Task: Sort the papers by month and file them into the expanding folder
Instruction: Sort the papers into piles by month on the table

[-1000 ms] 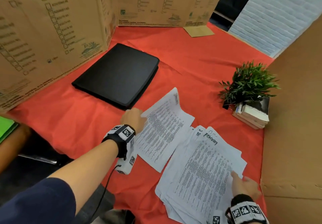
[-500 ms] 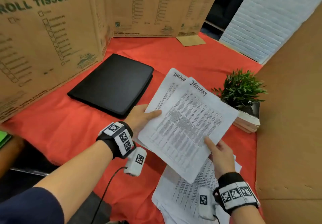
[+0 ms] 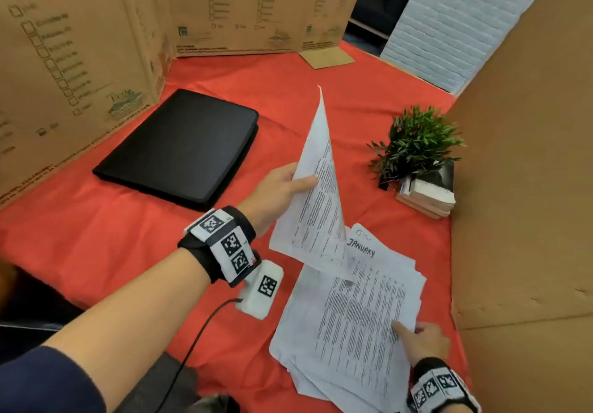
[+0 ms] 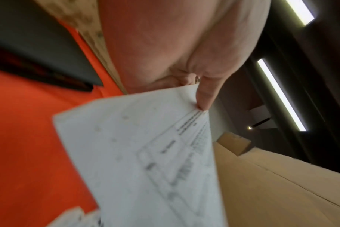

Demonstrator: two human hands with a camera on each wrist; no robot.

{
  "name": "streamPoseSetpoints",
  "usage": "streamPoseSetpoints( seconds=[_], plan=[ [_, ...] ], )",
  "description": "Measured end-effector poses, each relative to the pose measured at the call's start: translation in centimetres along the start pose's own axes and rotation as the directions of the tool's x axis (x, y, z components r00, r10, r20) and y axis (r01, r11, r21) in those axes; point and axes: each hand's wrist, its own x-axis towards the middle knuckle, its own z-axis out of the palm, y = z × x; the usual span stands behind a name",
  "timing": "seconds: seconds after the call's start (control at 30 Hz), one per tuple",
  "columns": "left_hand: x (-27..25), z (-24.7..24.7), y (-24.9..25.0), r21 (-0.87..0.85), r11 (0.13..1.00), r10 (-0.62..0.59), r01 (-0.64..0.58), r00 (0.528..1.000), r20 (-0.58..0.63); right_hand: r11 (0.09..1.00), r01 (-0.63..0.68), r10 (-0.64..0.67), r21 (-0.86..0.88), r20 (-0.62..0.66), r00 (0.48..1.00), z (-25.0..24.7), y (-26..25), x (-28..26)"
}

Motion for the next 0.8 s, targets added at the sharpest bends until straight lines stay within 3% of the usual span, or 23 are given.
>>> streamPoseSetpoints(
  seconds=[0.13,0.2,0.27,0.3,0.37,0.43,0.47,0.57,0.67,0.8],
  plan=[
    [0.1,2.7,-3.0,-0.129,0.97,-0.185,0.207,0.969,0.163,0.959,-0.096,0.077,0.265,0.082,0.994,-1.2,-0.6,-0.7],
    [0.1,3.7,-5.8,-0.053,0.957,-0.278,0.285,0.955,0.103,0.912,-0.149,0.095,0.383,0.157,0.983,-1.2,-0.9,-0.7],
    [0.1,4.4,-9.2,0.192,0.925,-0.327,0.328,0.944,-0.041,0.869,-0.194,0.12,0.456,0.186,0.975,-1.0,-0.7,-0.3],
    [0.0,4.6,-10.8,0.353,0.871,-0.326,0.342,0.94,-0.105,0.855,-0.215,0.13,0.472,0.206,0.97,-0.8,-0.4,0.0],
    [-0.5,4.9,-13.6,0.676,0.655,-0.304,0.338,0.937,-0.175,0.82,-0.25,0.123,0.515,0.268,0.955,-0.3,-0.2,0.4],
    [-1.3,5.4,-15.4,0.828,0.434,-0.311,0.355,0.922,-0.232,0.798,-0.266,0.101,0.542,0.314,0.944,-0.2,-0.7,-0.1],
    [-1.7,5.6,-15.9,0.841,0.392,-0.319,0.374,0.912,-0.257,0.809,-0.259,0.088,0.528,0.327,0.941,-0.2,-1.2,-0.6],
    [-2.3,6.2,-16.9,0.847,0.395,-0.273,0.355,0.926,-0.261,0.837,-0.172,0.039,0.519,0.257,0.966,0.2,-2.1,-0.9],
    [-1.9,5.8,-17.4,0.824,0.437,-0.3,0.36,0.922,-0.244,0.807,-0.157,0.018,0.569,0.242,0.97,0.8,-2.7,-0.6],
    [-0.5,4.0,-18.1,0.649,0.614,-0.433,0.449,0.879,-0.2,0.816,-0.126,-0.043,0.564,0.277,0.96,1.8,-4.0,-1.8]
  ],
)
